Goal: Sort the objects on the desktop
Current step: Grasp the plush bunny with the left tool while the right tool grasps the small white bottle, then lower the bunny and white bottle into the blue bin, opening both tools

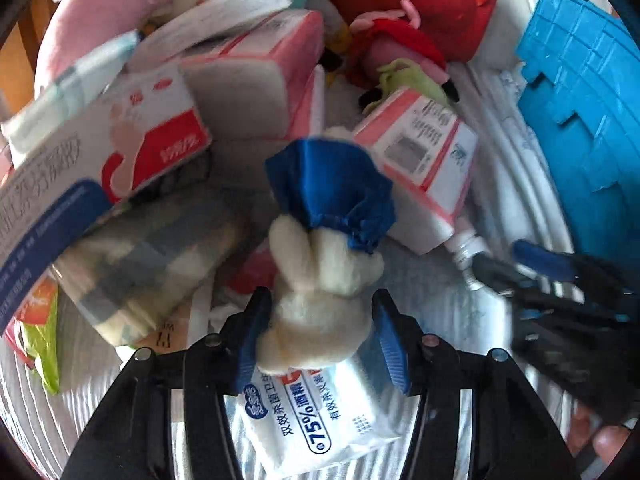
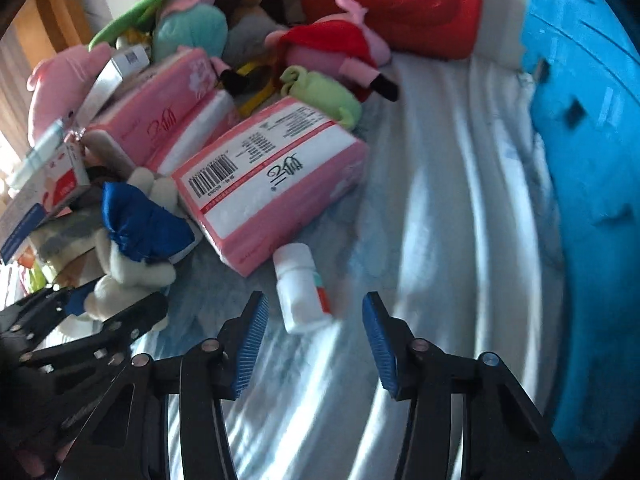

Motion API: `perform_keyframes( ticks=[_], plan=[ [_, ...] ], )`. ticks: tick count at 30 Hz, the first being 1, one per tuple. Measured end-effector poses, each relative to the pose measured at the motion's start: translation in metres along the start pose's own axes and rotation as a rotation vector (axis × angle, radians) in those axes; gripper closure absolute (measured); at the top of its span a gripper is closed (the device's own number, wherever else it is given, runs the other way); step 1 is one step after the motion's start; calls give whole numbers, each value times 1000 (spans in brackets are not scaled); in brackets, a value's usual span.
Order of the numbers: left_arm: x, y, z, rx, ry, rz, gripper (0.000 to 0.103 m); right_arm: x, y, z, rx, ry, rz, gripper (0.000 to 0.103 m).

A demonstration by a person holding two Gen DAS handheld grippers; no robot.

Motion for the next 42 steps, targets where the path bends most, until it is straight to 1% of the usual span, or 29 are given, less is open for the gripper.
perform_keyframes(
  ticks=[1, 2, 3, 4, 6, 8, 12, 16, 18, 19, 22, 23, 24, 29, 33, 36, 39, 42],
  plan=[
    [-1, -1, 1, -11, -20, -2, 51, -6, -1, -1, 4, 7, -17, 54],
    [-4, -2, 2, -19, -25, -11, 58, -9, -1, -1, 2, 4, -32, 54],
    [-7, -1, 2, -14, -15, -24, 61, -14, 0, -2, 6, 3, -48, 60],
    [-7, 1, 2, -12, -6, -26, 61, -15, 0, -2, 9, 10, -55, 74],
    [2, 7, 1, -21, -17, -6, 61, -10, 4, -2, 12, 20, -46, 75],
    [11, 13, 1, -25, -20, 8, 61, 3, 8, -2, 7, 14, -17, 75],
    [47, 29, -2, -12, -4, 62, 61, 47, 16, -8, 0, -30, 63, 75],
    [92, 40, -4, -3, -18, 135, 61, 99, 33, -22, 20, -65, 158, 75],
    [121, 43, -4, -5, -32, 190, 61, 135, 45, -31, 24, -81, 228, 75],
    [136, 44, -3, -7, -31, 216, 61, 146, 42, -35, 23, -84, 251, 75],
    [175, 46, 9, -29, -27, 287, 61, 200, 48, -39, 20, -94, 365, 75],
    [191, 48, 15, -45, -28, 319, 61, 216, 52, -39, 23, -90, 400, 75],
    [199, 45, 22, -55, -25, 337, 61, 227, 50, -38, 23, -82, 424, 75],
    [249, 52, 62, -131, 11, 446, 61, 294, 72, -19, -7, -60, 561, 75],
    [287, 59, 107, -206, 43, 537, 61, 342, 100, 11, -51, -18, 671, 75],
    [313, 64, 147, -277, 79, 589, 61, 375, 125, 43, -106, 47, 742, 75],
    [327, 67, 190, -349, 115, 607, 61, 389, 145, 79, -171, 104, 764, 75],
    [331, 67, 238, -406, 139, 600, 61, 395, 164, 124, -243, 135, 753, 75]
  ],
)
Point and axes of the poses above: each gripper's, at about its wrist camera, not at the fingertips, and x roughly against the way its jaws point, z to its right, y to its underside, the point moved 6 cm from there along -x, roughly the way its jaws point, and after that the axes turned 15 degrees about -z, right-handed, at the moved point
